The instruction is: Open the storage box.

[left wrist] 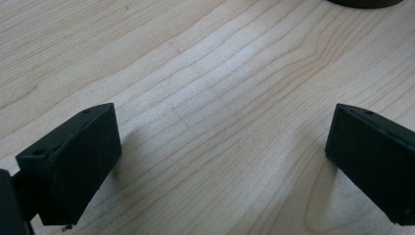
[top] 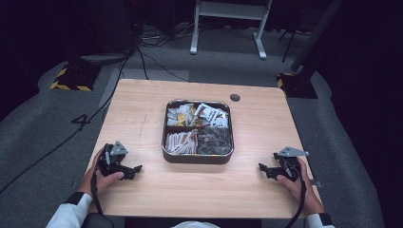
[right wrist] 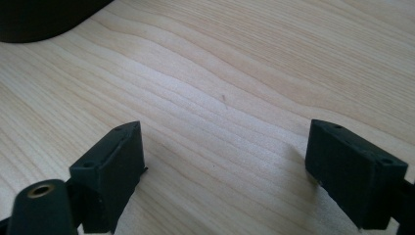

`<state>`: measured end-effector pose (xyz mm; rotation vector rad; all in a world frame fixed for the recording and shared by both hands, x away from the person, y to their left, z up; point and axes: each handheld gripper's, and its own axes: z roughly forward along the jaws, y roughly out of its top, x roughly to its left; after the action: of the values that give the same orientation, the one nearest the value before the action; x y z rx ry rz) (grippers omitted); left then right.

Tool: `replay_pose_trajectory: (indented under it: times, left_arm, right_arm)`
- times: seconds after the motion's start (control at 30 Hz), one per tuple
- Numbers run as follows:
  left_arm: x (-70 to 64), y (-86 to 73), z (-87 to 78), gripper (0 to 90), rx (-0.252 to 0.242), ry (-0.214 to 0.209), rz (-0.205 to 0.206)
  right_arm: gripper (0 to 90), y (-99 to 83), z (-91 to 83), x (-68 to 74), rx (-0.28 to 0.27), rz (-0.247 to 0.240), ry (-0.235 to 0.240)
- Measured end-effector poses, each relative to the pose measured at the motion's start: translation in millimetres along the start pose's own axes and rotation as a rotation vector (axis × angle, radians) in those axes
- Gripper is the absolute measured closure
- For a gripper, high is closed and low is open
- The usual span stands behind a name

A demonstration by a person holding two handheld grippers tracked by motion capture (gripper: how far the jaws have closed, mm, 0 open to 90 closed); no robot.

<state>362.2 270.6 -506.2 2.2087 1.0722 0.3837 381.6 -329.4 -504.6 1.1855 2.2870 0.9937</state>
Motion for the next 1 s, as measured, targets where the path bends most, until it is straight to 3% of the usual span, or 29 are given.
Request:
replay_pose_trajectory:
  times: [0.4,0.67,1.0]
  left_arm:
    - [0.1,-0.4,-0.3,0.3,-0.001,0.002,0.002]
    - [0.2,-0.5,-0.4,0.4,-0.002,0.004,0.003]
    - [0.1,-0.6,-0.5,0.4,-0.002,0.004,0.001]
  right_arm:
    - [17.1,5.2,-1.5,-2.8,0.023,-0.026,0.023]
    - [20.1,32.9,-14.9,1.9,-0.040,-0.055,0.044]
    - [20.7,66.4,-19.6,9.9,-0.095,-0.098,0.077]
